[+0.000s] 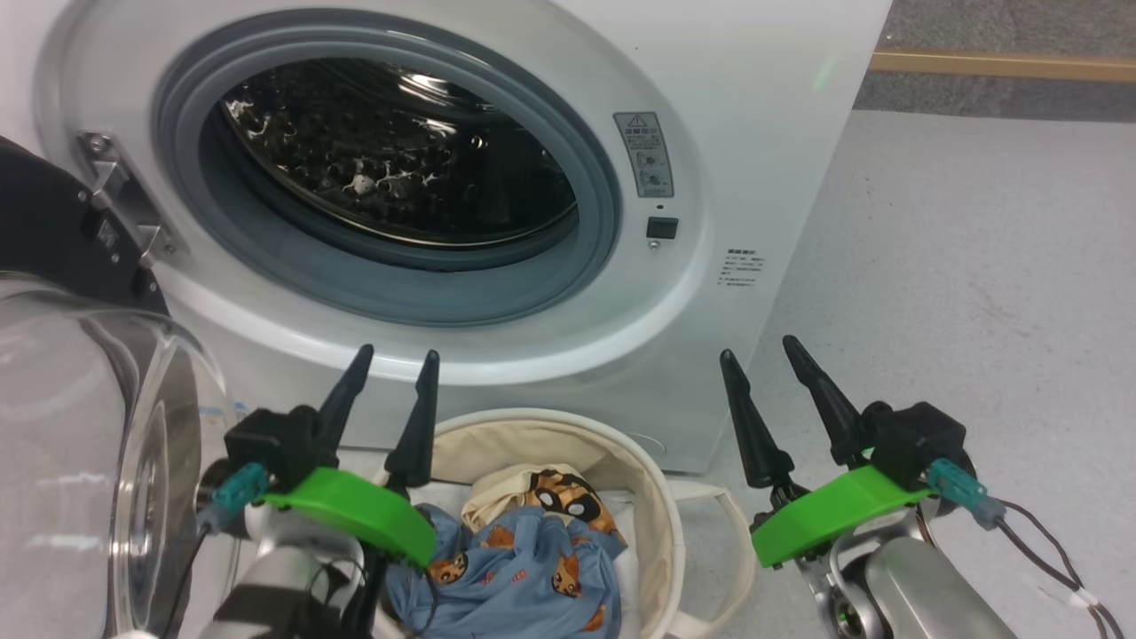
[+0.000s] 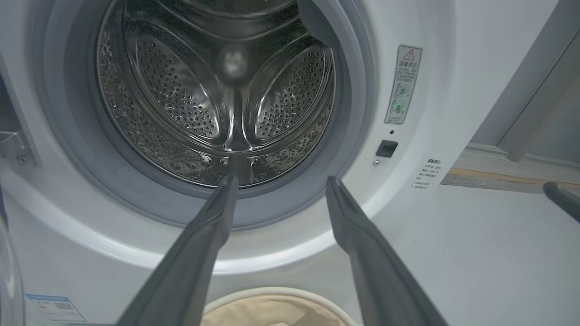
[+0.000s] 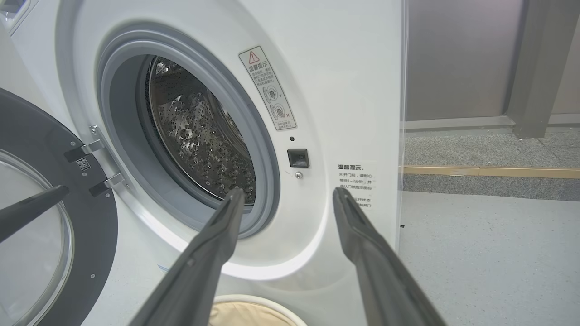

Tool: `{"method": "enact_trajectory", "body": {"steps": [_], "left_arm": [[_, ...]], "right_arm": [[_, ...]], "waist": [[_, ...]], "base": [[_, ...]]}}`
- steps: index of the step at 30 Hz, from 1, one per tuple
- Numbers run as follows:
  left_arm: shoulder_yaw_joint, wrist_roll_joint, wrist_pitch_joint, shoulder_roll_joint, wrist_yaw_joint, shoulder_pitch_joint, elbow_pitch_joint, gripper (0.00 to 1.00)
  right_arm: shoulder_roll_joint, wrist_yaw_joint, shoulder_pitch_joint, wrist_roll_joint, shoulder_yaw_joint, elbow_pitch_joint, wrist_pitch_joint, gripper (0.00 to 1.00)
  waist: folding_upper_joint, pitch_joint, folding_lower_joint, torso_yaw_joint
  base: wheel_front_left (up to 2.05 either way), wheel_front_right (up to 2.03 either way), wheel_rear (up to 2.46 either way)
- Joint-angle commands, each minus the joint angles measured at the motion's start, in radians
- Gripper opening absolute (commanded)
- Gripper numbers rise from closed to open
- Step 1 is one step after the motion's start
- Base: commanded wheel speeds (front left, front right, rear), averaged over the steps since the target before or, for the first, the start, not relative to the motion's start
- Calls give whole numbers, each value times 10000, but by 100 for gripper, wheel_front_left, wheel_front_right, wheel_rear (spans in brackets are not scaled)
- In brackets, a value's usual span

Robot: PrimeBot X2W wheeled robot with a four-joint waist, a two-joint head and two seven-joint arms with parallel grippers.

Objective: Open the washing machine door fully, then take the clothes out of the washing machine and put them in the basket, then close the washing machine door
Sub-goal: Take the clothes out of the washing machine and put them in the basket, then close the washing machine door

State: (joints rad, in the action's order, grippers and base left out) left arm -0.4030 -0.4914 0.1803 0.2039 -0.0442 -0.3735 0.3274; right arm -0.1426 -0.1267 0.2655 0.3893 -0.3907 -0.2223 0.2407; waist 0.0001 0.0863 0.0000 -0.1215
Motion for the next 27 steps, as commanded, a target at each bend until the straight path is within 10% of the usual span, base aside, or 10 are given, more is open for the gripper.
{"method": "enact_trajectory", "body": {"steps": [1, 27], "left_arm": [[420, -170, -198, 290, -61, -8, -746, 100], [277, -258, -826, 685, -478, 687, -2519, 100]], "right_arm": [[2, -40, 248, 84, -187, 249, 140, 100], [-1, -40, 367, 114, -239, 242, 133, 100]], "waist": [[-1, -30, 0, 36], [-1, 47, 0, 54]], "base": [[0, 0, 0], [-7, 5, 2]]}}
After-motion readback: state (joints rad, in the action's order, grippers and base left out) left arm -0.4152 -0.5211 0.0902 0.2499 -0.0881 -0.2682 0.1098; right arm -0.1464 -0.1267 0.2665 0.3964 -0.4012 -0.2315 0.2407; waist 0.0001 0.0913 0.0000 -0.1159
